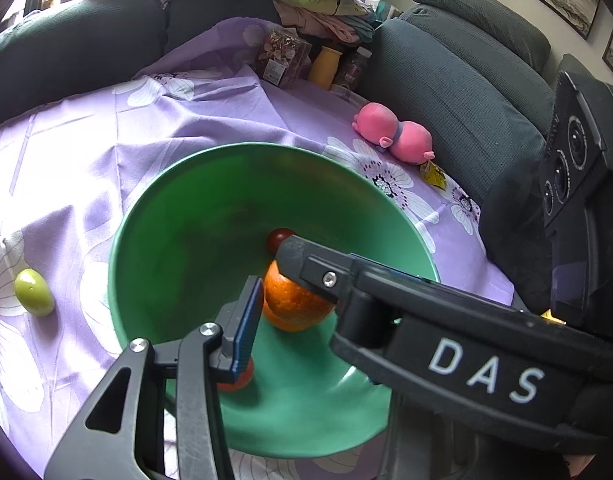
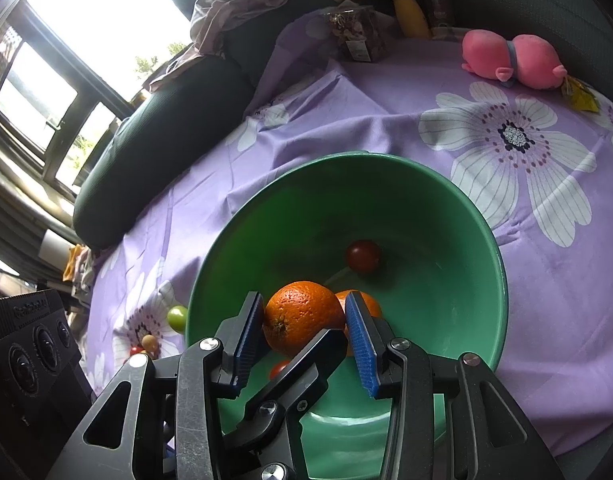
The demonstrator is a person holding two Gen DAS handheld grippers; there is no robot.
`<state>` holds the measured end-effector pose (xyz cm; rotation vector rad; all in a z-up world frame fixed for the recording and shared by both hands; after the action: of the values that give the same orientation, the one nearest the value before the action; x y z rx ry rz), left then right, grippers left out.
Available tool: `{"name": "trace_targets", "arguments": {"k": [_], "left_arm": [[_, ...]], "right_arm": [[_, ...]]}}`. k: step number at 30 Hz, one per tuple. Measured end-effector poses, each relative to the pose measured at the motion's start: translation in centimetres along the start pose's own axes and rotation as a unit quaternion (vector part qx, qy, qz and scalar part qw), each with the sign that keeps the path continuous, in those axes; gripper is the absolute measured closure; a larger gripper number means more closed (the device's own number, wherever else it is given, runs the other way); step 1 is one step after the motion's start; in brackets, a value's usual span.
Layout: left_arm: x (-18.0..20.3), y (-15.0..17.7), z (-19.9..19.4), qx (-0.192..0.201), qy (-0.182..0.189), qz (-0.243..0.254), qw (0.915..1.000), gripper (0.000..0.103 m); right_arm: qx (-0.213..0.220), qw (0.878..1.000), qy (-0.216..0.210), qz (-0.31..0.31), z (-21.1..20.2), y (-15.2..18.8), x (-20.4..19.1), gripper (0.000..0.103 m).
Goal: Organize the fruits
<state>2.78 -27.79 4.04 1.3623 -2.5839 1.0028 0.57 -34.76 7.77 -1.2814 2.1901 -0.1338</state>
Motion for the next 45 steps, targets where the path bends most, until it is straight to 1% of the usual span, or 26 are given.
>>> {"name": "trace_targets", "arguments": {"k": [1, 4, 6, 10, 12, 15, 19, 23, 25, 27, 30, 31, 32, 34, 37, 40, 42, 44, 45], "left_arm": [[-0.1, 0.0, -0.4, 0.006, -0.013, 0.001, 0.9999, 0.06], [-0.8, 0.3, -2.1, 0.027, -0.035, -0.002, 0.999, 0.05], [-1.7, 0.5, -3.3, 0.037, -0.04, -0.014, 0.9984, 0.044], [-3.9, 1.0, -6.4, 0.059, -0.059, -0.041, 0.9956, 0.04], [-5.2, 1.4, -8.2, 0.071, -0.08, -0.052, 0.9929, 0.036], [-7.8, 2.2, -10.7, 0.084, -0.118, -0.076, 0.9865, 0.032], [-12.4, 4.0, -13.7, 0.095, -0.169, -0.137, 0.9714, 0.032], [-17.4, 6.4, -15.7, 0.1, -0.198, -0.201, 0.9542, 0.032], [-20.1, 7.7, -16.6, 0.101, -0.216, -0.238, 0.9417, 0.032], [-22.5, 8.7, -17.4, 0.096, -0.237, -0.276, 0.9264, 0.033], [-25.0, 10.0, -18.6, 0.107, -0.248, -0.323, 0.907, 0.033], [-25.5, 10.3, -18.8, 0.111, -0.246, -0.333, 0.9033, 0.033], [-26.0, 10.5, -18.9, 0.112, -0.241, -0.341, 0.9015, 0.033], [-26.7, 10.8, -18.5, 0.109, -0.222, -0.353, 0.9024, 0.035], [-27.3, 10.9, -17.6, 0.096, -0.201, -0.364, 0.9044, 0.043], [-27.4, 10.4, -16.5, 0.088, -0.183, -0.357, 0.9116, 0.049], [-27.3, 10.1, -15.4, 0.072, -0.167, -0.362, 0.9143, 0.058], [-27.0, 9.7, -14.4, 0.06, -0.155, -0.349, 0.9223, 0.06], [-26.8, 9.5, -13.9, 0.053, -0.154, -0.345, 0.9242, 0.062]], "right_arm": [[0.003, 1.0, 0.001, 0.0, -0.1, 0.0, 0.1, 0.059], [0.016, 1.0, -0.003, 0.008, -0.6, -0.2, 0.4, 0.059], [0.029, 1.0, -0.001, 0.007, -1.0, -0.3, 0.4, 0.055], [0.042, 0.999, 0.007, 0.001, -1.5, -0.3, -0.1, 0.053], [0.049, 0.999, 0.009, -0.005, -1.7, -0.4, -0.7, 0.053], [0.056, 0.998, 0.006, -0.018, -1.7, -0.4, -1.7, 0.053], [0.064, 0.997, -0.002, -0.039, -1.7, -0.2, -3.5, 0.053], [0.064, 0.996, -0.01, -0.069, -1.2, 0.2, -5.8, 0.053], [0.057, 0.995, -0.015, -0.086, -0.6, 0.5, -7.2, 0.053], [0.05, 0.993, -0.017, -0.106, 0.0, 0.9, -8.6, 0.053], [0.032, 0.99, -0.022, -0.137, 1.3, 1.9, -11.0, 0.053], [0.022, 0.989, -0.029, -0.146, 1.7, 2.2, -11.8, 0.053], [0.012, 0.988, -0.04, -0.151, 2.2, 2.5, -12.5, 0.053], [0.0, 0.985, -0.049, -0.166, 3.0, 3.1, -14.2, 0.053], [-0.016, 0.98, -0.049, -0.191, 4.3, 3.9, -16.9, 0.053], [-0.055, 0.974, -0.072, -0.209, 6.2, 4.3, -19.6, 0.054], [-0.087, 0.967, -0.09, -0.222, 7.9, 4.6, -21.5, 0.061], [-0.119, 0.96, -0.085, -0.238, 9.9, 4.9, -22.9, 0.071], [-0.131, 0.959, -0.077, -0.241, 11.0, 5.1, -23.4, 0.073]]}}
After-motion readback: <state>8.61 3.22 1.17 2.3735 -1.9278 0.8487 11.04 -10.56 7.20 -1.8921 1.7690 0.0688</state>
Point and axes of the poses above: each gripper's, at about its wrist camera, not at the fingertips, and z roughly the way its jaws point, x to its right, y to its underside, the point moved 4 cm from there along z, roughly the way its jaws point, and after that the axes turned 8 degrees about -x, right-handed, at the moved point
